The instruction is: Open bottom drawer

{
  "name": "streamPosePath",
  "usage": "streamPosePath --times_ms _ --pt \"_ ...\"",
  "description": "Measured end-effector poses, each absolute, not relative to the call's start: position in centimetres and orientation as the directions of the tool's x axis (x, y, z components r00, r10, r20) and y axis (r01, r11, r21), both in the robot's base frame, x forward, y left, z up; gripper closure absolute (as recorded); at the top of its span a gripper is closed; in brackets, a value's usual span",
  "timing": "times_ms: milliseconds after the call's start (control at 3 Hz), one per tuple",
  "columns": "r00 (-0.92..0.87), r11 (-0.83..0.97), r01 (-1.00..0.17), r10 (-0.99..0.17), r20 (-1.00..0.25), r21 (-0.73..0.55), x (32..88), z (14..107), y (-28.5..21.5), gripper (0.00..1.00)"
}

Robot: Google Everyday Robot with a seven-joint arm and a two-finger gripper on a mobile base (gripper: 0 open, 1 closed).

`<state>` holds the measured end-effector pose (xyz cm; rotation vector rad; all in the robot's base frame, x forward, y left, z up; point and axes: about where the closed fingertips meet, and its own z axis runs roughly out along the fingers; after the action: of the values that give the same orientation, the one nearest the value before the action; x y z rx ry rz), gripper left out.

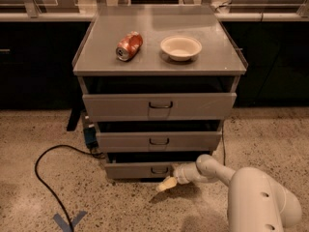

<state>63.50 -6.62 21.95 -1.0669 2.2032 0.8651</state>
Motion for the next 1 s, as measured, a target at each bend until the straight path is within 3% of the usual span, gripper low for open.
streamPosePath --times_ms 667,1000 --pt "-0.552 0.468 -0.82 -0.492 -0.674 0.33 63.5 19.6 -5.8 0.0" --pt "-0.496 0.448 -0.851 -0.516 -0.698 0.273 63.8 21.3 -5.1 0.0"
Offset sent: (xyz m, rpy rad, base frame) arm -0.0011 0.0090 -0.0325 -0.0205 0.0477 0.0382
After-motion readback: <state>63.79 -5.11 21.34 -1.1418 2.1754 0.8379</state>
